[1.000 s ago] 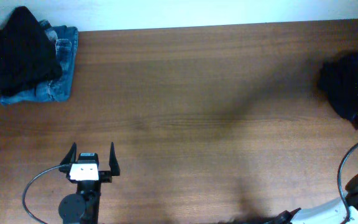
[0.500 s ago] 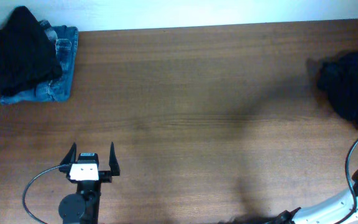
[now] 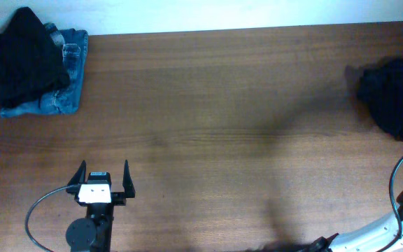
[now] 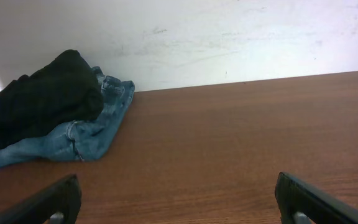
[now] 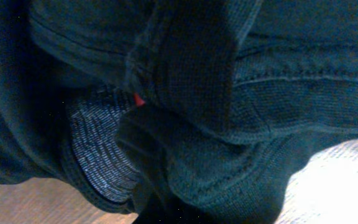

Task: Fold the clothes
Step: 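Grasp a black garment with the right gripper and lift it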

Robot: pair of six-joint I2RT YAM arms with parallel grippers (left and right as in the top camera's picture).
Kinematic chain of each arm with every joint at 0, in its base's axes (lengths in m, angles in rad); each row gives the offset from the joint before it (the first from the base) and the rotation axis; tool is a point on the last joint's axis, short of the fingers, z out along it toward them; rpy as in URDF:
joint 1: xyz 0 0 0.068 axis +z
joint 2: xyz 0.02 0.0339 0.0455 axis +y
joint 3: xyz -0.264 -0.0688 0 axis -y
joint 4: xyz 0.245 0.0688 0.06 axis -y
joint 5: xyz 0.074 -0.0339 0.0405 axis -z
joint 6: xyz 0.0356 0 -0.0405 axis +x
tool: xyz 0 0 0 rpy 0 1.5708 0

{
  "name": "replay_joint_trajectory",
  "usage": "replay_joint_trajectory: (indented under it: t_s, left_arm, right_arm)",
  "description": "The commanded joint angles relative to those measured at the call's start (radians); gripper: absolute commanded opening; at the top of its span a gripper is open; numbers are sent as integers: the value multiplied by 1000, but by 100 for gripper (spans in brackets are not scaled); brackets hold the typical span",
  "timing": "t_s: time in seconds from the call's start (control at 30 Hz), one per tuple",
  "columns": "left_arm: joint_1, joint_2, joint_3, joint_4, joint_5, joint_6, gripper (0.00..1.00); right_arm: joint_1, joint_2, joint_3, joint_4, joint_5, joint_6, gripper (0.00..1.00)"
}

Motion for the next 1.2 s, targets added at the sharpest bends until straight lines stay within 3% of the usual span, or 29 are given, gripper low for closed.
replay_joint_trajectory:
  t_s: [0.0, 0.23, 0.5, 0.7, 1.17]
  left_arm:
    - [6, -7, -2, -5, 11, 13, 99]
    - [6, -7, -2, -6, 11, 13, 99]
    - [6, -7, -2, -5, 11, 13, 99]
    - [6, -7, -2, -6, 11, 13, 99]
    - [6, -7, -2, -6, 11, 13, 99]
  right_arm:
    - [-1, -13, 30, 3, -117, 101, 4]
    - [-1, -150, 60, -12, -209, 232, 4]
    - [0, -447, 74, -28, -263, 259, 4]
    - [16, -552, 74, -34, -338, 327, 4]
    - [288, -660, 74, 52, -536, 365, 4]
